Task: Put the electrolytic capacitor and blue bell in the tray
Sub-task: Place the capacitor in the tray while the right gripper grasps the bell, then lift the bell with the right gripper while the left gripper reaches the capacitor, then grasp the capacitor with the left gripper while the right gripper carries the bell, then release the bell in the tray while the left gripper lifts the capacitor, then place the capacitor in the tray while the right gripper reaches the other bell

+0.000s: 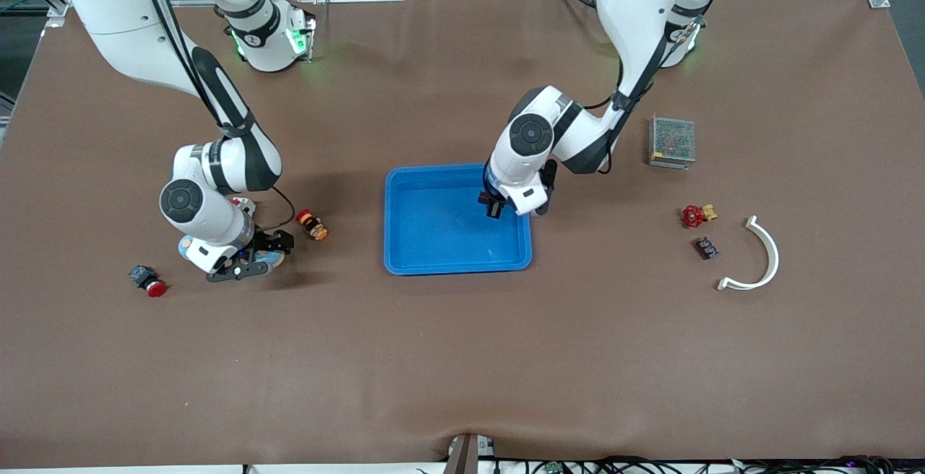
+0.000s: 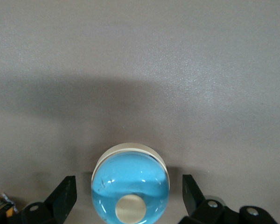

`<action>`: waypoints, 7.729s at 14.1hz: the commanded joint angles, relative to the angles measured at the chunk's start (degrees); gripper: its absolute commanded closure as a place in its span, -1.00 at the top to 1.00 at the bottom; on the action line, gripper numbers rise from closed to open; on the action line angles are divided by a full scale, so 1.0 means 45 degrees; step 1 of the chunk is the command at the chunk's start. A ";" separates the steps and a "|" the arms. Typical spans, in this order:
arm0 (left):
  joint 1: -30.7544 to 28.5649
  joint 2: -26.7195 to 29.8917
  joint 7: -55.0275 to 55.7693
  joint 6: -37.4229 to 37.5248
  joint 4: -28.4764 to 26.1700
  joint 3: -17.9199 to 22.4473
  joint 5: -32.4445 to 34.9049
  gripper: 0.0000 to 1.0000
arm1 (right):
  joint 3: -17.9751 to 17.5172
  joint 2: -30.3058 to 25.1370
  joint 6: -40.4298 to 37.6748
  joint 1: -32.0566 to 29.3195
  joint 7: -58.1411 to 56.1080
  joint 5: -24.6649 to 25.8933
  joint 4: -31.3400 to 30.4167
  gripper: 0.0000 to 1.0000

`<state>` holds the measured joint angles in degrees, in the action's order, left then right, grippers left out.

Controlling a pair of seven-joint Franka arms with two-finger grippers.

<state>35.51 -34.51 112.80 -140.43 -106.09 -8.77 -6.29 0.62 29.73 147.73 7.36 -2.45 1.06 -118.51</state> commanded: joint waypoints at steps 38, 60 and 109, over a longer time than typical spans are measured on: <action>-0.9181 0.2551 -1.3464 0.2147 -0.1912 0.0348 0.3058 0.94 | -0.0392 -0.1373 -0.6268 0.4983 0.9543 -0.1231 0.3173 0.02; -0.9630 0.0968 -1.3659 0.0660 -0.1757 0.0387 0.3898 -0.68 | -0.0353 0.0619 -0.1520 0.7408 1.2127 -0.1095 0.2176 0.02; -0.3068 -0.1941 0.1515 0.2301 0.3752 -0.2465 0.2394 -1.00 | -0.0256 -0.2369 -0.5095 -0.2315 -0.6971 0.0094 0.2450 1.00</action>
<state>20.34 -43.75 117.51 -130.31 -87.58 -20.64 5.15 0.56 18.78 123.15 -0.34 -30.46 -0.48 -106.80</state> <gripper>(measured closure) 0.665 0.000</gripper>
